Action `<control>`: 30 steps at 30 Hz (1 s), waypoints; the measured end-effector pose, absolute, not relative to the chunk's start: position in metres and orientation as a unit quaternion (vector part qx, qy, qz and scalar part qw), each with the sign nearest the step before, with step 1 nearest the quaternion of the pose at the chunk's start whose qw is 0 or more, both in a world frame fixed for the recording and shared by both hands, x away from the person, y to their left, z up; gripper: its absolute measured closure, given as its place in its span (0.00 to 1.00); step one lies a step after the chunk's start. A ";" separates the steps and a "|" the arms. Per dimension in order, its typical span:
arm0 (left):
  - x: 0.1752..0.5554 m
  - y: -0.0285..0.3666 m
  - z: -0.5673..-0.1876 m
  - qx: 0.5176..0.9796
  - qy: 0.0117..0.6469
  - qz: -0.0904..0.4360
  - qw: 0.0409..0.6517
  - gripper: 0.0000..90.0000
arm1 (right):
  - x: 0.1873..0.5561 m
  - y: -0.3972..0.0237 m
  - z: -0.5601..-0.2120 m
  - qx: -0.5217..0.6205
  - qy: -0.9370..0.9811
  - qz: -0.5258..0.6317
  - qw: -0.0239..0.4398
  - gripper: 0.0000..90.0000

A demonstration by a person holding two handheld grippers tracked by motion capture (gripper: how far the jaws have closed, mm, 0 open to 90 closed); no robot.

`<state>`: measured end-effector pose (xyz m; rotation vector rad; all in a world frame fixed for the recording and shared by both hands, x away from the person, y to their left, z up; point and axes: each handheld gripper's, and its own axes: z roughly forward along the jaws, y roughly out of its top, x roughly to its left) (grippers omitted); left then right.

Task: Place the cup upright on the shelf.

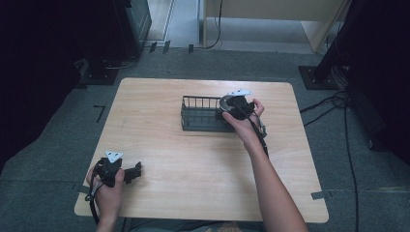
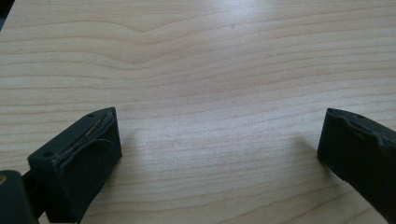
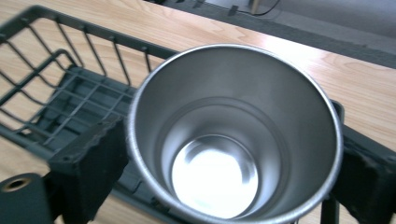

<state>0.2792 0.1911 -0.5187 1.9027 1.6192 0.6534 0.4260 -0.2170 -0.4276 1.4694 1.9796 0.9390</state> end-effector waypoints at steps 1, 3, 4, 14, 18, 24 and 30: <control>0.279 0.191 -0.519 0.708 0.603 0.243 0.276 0.00 | 0.425 -0.218 -0.426 0.539 0.727 0.347 0.248 0.04; 0.279 0.191 -0.519 0.708 0.603 0.243 0.276 0.00 | 0.421 -0.220 -0.423 0.537 0.724 0.352 0.251 0.04; 0.279 0.191 -0.519 0.708 0.603 0.243 0.276 0.00 | 0.420 -0.221 -0.422 0.536 0.723 0.355 0.253 0.04; 0.279 0.191 -0.519 0.708 0.603 0.243 0.276 0.00 | 0.399 -0.235 -0.410 0.525 0.719 0.375 0.260 0.04; 0.279 0.191 -0.519 0.708 0.603 0.243 0.276 0.00 | 0.392 -0.242 -0.411 0.526 0.716 0.377 0.262 0.04; 0.279 0.191 -0.519 0.708 0.603 0.243 0.276 0.00 | 0.380 -0.257 -0.416 0.530 0.712 0.377 0.263 0.04; 0.279 0.191 -0.519 0.708 0.603 0.244 0.276 0.00 | 0.371 -0.272 -0.423 0.541 0.706 0.375 0.261 0.04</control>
